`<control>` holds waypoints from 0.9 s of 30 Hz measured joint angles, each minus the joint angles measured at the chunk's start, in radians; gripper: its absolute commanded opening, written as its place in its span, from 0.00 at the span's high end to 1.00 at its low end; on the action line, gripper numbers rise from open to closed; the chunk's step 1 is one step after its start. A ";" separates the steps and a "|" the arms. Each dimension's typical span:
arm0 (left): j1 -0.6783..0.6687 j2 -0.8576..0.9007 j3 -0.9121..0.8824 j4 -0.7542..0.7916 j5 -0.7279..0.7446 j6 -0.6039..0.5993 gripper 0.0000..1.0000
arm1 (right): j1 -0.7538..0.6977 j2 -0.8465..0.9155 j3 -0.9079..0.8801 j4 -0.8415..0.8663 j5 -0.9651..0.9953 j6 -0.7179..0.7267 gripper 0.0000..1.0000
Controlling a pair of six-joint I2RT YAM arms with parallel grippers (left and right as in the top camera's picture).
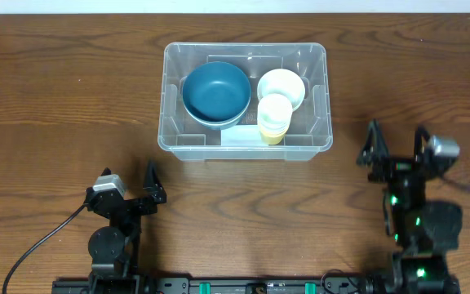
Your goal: Pack container
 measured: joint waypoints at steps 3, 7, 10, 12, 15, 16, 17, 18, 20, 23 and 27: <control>0.000 0.000 0.000 0.000 0.000 0.000 0.02 | -0.004 -0.119 -0.111 0.021 -0.009 0.002 0.01; 0.000 0.000 0.000 0.000 0.000 0.000 0.02 | -0.005 -0.226 -0.225 0.041 -0.015 0.019 0.01; 0.000 0.000 0.000 0.000 0.000 0.000 0.02 | -0.005 -0.259 -0.272 0.014 -0.016 0.029 0.01; 0.000 0.000 0.000 0.000 0.000 0.000 0.02 | -0.006 -0.263 -0.283 -0.023 -0.016 0.030 0.01; 0.000 0.000 0.000 0.000 0.000 0.000 0.02 | -0.008 -0.266 -0.283 -0.065 -0.017 0.029 0.01; 0.000 0.000 0.000 0.000 0.000 0.000 0.02 | -0.008 -0.267 -0.283 -0.090 -0.017 0.029 0.01; 0.000 0.000 0.000 0.000 0.000 0.000 0.02 | -0.008 -0.267 -0.283 -0.111 -0.017 0.029 0.01; 0.000 0.000 0.000 0.000 0.000 0.000 0.02 | -0.008 -0.269 -0.283 -0.135 -0.017 0.029 0.01; 0.000 0.000 0.000 0.000 0.000 0.000 0.02 | -0.008 -0.273 -0.283 -0.194 -0.017 0.029 0.01; 0.000 0.000 0.000 0.000 0.000 0.000 0.02 | -0.008 -0.300 -0.284 -0.249 -0.020 0.028 0.01; 0.000 0.000 0.000 0.000 0.000 0.000 0.02 | -0.007 -0.376 -0.284 -0.249 -0.023 0.011 0.01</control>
